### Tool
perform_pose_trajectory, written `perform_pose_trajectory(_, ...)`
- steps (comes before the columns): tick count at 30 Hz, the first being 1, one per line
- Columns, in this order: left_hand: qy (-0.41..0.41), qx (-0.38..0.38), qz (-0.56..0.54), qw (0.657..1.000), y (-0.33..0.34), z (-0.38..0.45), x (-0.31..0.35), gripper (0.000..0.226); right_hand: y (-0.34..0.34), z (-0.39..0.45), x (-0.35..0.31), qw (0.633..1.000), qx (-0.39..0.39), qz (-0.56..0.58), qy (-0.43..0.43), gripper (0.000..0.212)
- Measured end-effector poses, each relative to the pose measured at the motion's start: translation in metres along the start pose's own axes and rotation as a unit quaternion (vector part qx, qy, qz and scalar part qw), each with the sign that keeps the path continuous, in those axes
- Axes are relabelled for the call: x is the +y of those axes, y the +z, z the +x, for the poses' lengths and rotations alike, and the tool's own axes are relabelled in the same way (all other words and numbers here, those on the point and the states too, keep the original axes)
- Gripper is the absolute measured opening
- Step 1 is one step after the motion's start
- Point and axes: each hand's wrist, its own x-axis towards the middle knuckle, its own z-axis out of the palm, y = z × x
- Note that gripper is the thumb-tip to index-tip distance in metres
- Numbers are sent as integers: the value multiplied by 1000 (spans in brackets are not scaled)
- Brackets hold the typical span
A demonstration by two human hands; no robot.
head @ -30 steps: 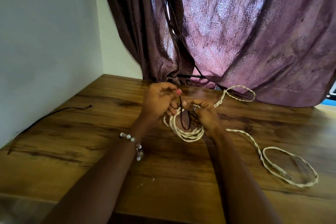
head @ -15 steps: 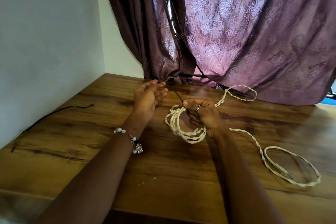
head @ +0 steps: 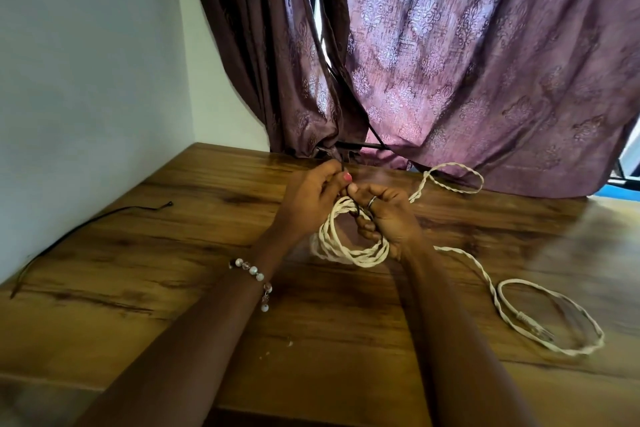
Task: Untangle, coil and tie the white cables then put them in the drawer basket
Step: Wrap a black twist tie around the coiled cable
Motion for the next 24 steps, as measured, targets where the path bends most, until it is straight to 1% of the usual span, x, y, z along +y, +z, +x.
perform_pose_trajectory(2, -45, 7, -25, 999, 4, 0, 5, 22, -1, 1, 1, 998, 14, -59, -31, 19)
perform_pose_trajectory(4, -130, 16, -84, 988, 10, 0, 5, 23, 0, 1, 2, 993, 28, -99, -56, 23)
perform_pose_trajectory(5, -180, 13, -126, 975, 11, -1, 6, 24, 1, 1, 2, 991, 30, -114, -66, 25)
perform_pose_trajectory(7, -267, -5, -229, 936, 11, -2, 12, 23, 4, 0, 0, 987, 34, -139, -72, 27)
perform_pose_trajectory(8, -290, -8, -255, 922, 12, -2, 15, 22, 6, -1, 0, 986, 36, -144, -71, 27)
perform_pose_trajectory(9, -299, -1, -255, 920, 12, -2, 19, 22, 7, -1, 0, 987, 38, -143, -69, 26)
perform_pose_trajectory(12, -281, 36, -192, 940, 17, -4, 21, 24, 8, 1, 0, 989, 44, -136, -49, 21)
perform_pose_trajectory(14, -274, 47, -160, 947, 19, -5, 17, 27, 6, 1, 2, 990, 45, -130, -31, 18)
perform_pose_trajectory(17, -254, 59, -114, 959, 18, -7, 11, 30, 5, 0, 5, 990, 30, -138, -25, 24)
perform_pose_trajectory(19, -235, 80, -99, 964, 16, -8, 9, 29, 5, 1, 5, 990, 24, -139, -27, 24)
perform_pose_trajectory(22, -218, 108, -93, 966, 16, -8, 10, 24, 5, 1, 3, 991, 13, -129, -43, 11)
perform_pose_trajectory(24, -210, 109, -107, 966, 18, -9, 13, 20, 5, -1, 1, 991, 24, -124, -47, 12)
